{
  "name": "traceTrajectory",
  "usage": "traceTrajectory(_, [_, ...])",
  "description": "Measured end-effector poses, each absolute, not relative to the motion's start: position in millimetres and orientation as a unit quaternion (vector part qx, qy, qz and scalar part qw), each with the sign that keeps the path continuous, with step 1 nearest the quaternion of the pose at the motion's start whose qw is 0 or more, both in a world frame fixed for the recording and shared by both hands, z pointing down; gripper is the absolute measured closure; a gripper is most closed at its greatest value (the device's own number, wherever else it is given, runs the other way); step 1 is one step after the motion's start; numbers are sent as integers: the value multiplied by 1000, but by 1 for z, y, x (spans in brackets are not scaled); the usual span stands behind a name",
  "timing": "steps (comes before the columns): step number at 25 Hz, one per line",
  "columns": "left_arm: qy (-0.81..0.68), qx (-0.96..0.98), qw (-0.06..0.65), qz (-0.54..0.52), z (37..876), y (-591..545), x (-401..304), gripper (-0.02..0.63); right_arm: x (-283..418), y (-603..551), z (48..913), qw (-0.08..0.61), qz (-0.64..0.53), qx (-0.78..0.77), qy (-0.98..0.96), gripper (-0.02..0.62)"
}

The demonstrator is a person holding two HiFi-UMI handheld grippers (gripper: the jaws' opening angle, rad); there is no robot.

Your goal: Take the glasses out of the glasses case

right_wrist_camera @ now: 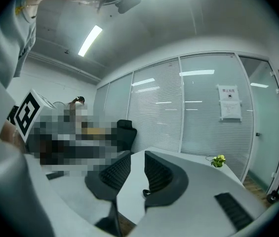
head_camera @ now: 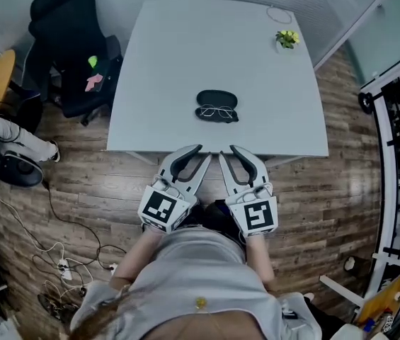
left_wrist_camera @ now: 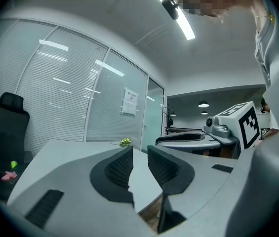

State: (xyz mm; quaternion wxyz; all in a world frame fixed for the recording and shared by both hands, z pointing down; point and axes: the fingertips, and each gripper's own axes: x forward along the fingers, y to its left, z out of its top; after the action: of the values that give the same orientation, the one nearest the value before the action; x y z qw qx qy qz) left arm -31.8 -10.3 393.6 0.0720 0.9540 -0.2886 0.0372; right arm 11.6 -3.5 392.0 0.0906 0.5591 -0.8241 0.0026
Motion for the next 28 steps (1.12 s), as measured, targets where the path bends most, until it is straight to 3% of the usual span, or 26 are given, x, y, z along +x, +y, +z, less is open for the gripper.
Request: traceTrajectory(28, [-312, 943, 96, 63, 406, -148, 19, 506, 52, -152, 405, 129, 14, 493, -861, 502])
